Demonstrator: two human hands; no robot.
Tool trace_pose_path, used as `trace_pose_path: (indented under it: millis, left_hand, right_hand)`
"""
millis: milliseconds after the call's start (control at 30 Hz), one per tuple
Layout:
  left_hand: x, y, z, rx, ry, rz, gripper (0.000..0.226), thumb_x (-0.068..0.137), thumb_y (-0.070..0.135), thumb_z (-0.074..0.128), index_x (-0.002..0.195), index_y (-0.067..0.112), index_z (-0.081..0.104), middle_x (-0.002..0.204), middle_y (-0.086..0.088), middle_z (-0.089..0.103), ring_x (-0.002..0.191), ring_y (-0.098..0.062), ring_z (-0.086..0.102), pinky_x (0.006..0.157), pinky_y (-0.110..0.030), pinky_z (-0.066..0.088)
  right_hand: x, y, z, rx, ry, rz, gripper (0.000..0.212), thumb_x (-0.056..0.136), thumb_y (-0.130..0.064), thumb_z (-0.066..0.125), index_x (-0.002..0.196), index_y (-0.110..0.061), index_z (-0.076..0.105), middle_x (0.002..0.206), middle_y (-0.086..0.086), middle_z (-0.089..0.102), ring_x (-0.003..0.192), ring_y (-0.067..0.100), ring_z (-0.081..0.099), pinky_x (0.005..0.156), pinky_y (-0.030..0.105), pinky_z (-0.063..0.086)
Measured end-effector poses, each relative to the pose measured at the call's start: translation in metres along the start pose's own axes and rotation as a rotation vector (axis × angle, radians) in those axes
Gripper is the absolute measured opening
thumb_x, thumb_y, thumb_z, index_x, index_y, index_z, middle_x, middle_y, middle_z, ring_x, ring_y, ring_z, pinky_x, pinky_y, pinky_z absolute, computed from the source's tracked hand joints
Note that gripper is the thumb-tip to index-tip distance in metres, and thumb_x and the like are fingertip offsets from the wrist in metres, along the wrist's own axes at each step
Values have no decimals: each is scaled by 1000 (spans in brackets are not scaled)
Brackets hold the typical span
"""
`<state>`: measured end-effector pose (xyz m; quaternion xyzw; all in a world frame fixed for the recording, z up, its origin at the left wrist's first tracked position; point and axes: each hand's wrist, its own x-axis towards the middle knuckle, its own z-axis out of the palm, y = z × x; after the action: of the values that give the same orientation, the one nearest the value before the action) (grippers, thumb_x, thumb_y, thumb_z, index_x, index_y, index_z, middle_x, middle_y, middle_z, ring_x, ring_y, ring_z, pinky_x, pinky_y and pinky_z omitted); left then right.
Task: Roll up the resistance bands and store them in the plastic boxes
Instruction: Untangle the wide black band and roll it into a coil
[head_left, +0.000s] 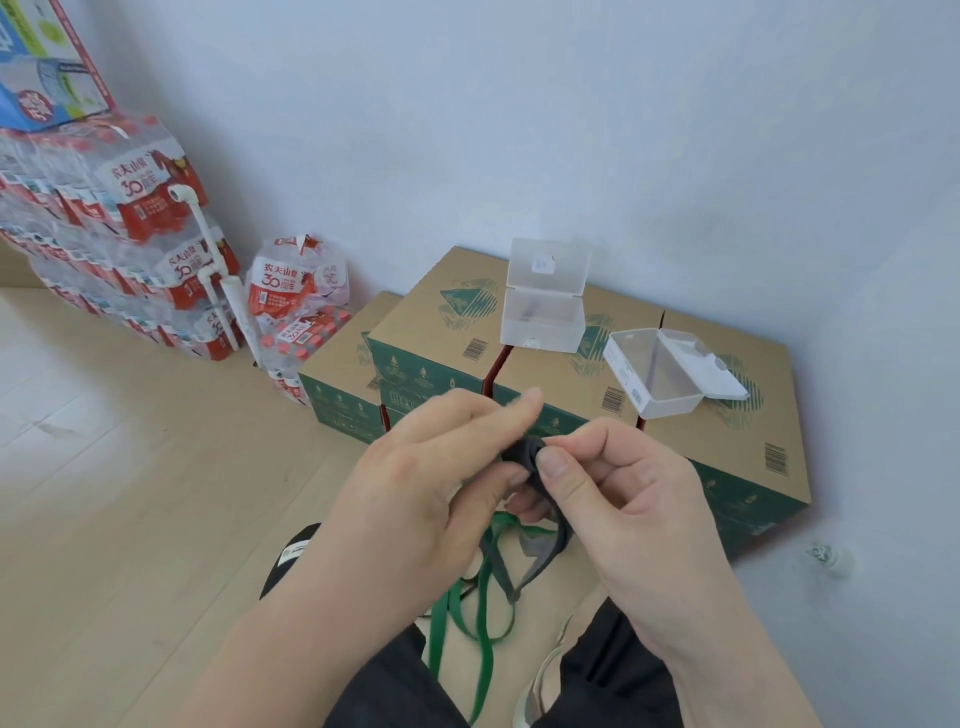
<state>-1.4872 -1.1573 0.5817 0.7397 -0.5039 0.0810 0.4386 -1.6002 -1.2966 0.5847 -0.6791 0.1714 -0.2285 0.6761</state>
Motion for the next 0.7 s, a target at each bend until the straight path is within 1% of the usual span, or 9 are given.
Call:
trace_pose_path:
  millis: [100,233,333,433,500,533,600,667,700]
  left_hand:
    - [-3,2,5,10,44,-17,29,95,10,63,123,14,72,106,7,62,97,-10,62,80,-29,53]
    - [-8,6,14,-6,178,-38,23,93,2,63,115,7,70,107,0,62,100,-18,63,82,-35,55]
    - [-11,5,20,22,249,-26,22,92,-2,64,113,4,70,109,-3,62,99,-21,63,82,-36,55]
    - [-15,5,22,20,303,-18,21,90,-2,68,110,5,70,106,-3,62,96,-22,65,78,-37,56]
    - [-14,5,22,0,328,16,20,88,1,73,104,11,68,101,-2,63,91,-20,66,74,-34,56]
    - [-14,6,21,-3,341,29,17,87,3,75,100,12,67,98,-1,64,88,-18,66,73,-32,55]
    - [-12,6,19,8,363,33,9,86,8,78,88,6,70,91,-1,65,82,-15,66,69,-28,53]
    - [-10,7,17,4,346,5,14,84,13,80,80,2,73,87,-1,67,78,-13,66,66,-27,53]
    - [-9,8,16,-18,313,-11,14,84,14,81,81,2,75,88,0,67,78,-12,67,65,-27,54]
  right_hand:
    - [-1,-2,3,12,3,-29,10,95,-8,66,89,-9,74,79,11,78,74,25,76,73,30,60]
    - [-4,-2,13,179,23,20,12,81,-18,73,91,-15,79,89,11,81,83,22,78,79,30,62]
    - [-5,5,17,352,53,117,21,71,-26,82,88,-14,79,90,16,79,82,25,75,82,41,61]
    - [-6,8,16,376,40,113,43,57,-43,95,86,-15,80,89,14,79,81,22,75,77,30,60]
    - [-6,7,14,363,46,99,49,53,-45,97,88,-15,81,91,14,80,82,21,75,77,28,60]
    - [-5,7,13,343,54,86,45,55,-41,96,88,-16,81,92,15,80,83,21,75,77,28,60]
    - [-5,6,13,299,91,65,27,62,-31,89,84,-18,81,89,13,80,82,20,75,77,30,61]
    - [-5,5,15,259,133,41,15,65,-22,81,80,-19,81,85,12,80,78,18,75,74,27,60]
    - [-5,6,15,254,149,34,13,67,-19,79,80,-18,81,83,12,80,76,18,74,72,26,60]
